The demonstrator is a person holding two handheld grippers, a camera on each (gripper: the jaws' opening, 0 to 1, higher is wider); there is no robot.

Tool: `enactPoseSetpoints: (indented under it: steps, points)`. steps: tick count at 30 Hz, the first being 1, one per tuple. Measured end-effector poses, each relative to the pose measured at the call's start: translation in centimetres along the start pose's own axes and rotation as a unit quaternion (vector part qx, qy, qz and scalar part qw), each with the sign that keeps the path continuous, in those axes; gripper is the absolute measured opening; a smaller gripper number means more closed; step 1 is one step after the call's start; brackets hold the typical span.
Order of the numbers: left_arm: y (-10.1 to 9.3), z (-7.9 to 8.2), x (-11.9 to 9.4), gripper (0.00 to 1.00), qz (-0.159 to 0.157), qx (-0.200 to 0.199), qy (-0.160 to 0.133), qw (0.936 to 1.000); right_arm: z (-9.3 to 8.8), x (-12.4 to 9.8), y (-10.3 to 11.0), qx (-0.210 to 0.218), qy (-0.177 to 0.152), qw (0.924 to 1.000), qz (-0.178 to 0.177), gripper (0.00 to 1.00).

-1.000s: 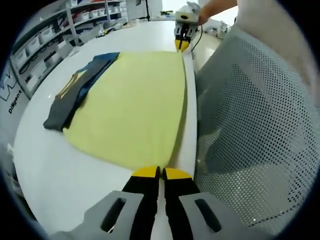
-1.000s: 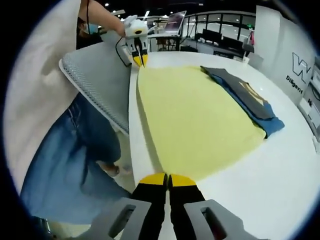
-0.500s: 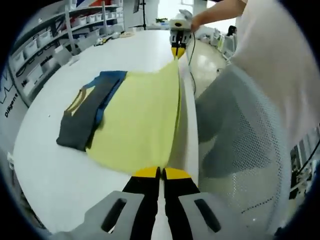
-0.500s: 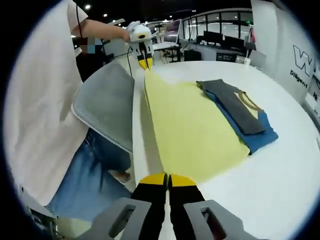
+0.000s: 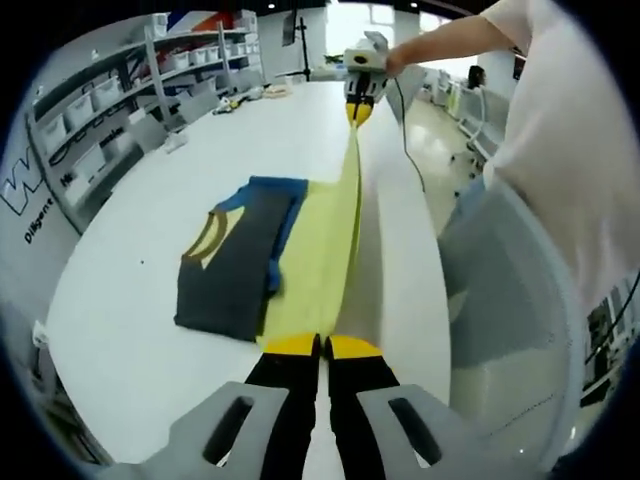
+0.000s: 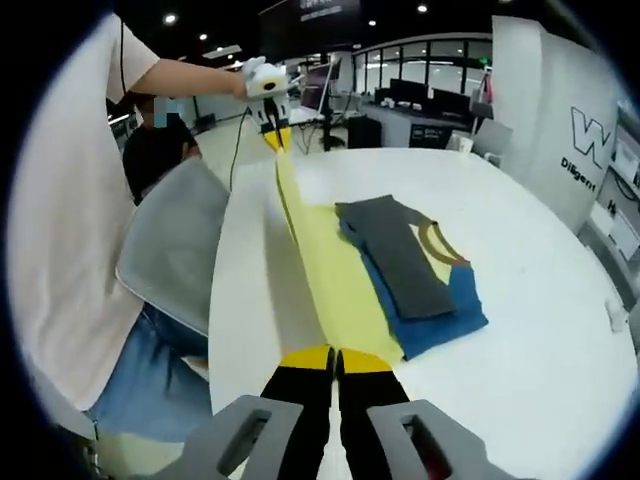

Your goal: Fold the garment on the visible template until the final outline fits inside the template.

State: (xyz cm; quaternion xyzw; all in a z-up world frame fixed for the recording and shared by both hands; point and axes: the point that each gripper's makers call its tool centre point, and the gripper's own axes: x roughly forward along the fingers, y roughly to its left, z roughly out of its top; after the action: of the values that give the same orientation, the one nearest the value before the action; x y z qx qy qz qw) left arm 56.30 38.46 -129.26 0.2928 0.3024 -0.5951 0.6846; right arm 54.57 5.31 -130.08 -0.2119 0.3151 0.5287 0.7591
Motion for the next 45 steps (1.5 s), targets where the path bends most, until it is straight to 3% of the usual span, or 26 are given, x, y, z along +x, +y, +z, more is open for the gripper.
enactPoseSetpoints:
  steps: [10,17,29,38,45]
  points:
    - [5.8,1.4,0.2,0.01,0.017,-0.013,0.0,0.9998,2.0,0.5,-5.7,0.003,-0.003,0.9999,-0.014,0.0]
    - [9.7,1.5,0.9,0.01,0.021,-0.029,0.005,0.9993,2.6,1.2,-9.2,0.008,-0.003,0.9998,-0.017,0.0]
    - [14.1,1.9,3.2,0.01,0.022,-0.063,0.015,0.9977,2.4,3.2,-14.5,0.031,-0.001,0.9991,-0.029,0.0]
    - [17.8,1.5,5.3,0.01,0.032,-0.117,0.015,0.9925,1.4,5.3,-18.6,0.069,0.0,0.9962,-0.053,0.0]
    - [20.4,-0.4,7.5,0.01,0.034,-0.151,0.03,0.9875,0.6,7.6,-20.9,0.095,0.004,0.993,-0.071,0.0]
